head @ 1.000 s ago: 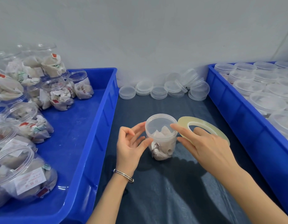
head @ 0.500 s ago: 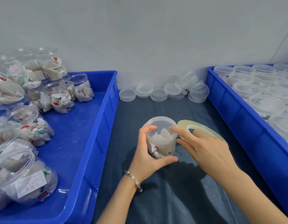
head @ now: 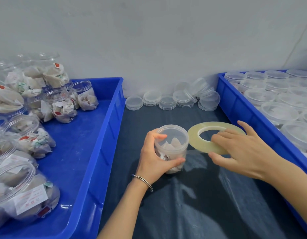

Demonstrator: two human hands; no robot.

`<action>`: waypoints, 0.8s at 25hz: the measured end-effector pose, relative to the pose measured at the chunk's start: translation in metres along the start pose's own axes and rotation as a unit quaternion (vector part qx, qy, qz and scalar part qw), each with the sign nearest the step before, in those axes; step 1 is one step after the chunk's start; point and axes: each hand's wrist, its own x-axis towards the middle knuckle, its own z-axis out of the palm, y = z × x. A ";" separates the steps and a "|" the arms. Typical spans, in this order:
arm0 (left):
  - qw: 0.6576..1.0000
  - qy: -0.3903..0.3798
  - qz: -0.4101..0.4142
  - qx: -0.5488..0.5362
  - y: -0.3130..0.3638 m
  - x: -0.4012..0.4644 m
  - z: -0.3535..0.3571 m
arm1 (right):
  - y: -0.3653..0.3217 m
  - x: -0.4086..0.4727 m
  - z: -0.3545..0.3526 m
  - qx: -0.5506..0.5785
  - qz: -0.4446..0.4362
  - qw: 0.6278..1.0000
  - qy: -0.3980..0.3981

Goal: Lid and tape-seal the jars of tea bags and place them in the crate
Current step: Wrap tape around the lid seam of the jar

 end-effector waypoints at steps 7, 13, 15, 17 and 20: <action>0.999 -0.020 -0.012 -0.026 -0.002 0.003 -0.004 | 0.020 0.025 0.011 0.095 0.042 0.994 0.016; 0.990 -0.102 -0.058 -0.078 -0.008 0.012 -0.017 | 0.014 0.072 0.012 0.076 -0.001 0.997 0.007; 0.979 -0.153 -0.078 -0.105 -0.008 0.019 -0.023 | 0.005 0.080 0.014 0.091 -0.024 0.996 0.000; 0.970 -0.189 -0.109 -0.107 -0.006 0.025 -0.028 | 0.000 0.083 0.015 0.091 -0.028 0.995 0.003; 0.977 -0.180 -0.106 -0.034 0.004 0.027 -0.030 | -0.001 0.077 0.017 0.095 0.000 0.995 -0.001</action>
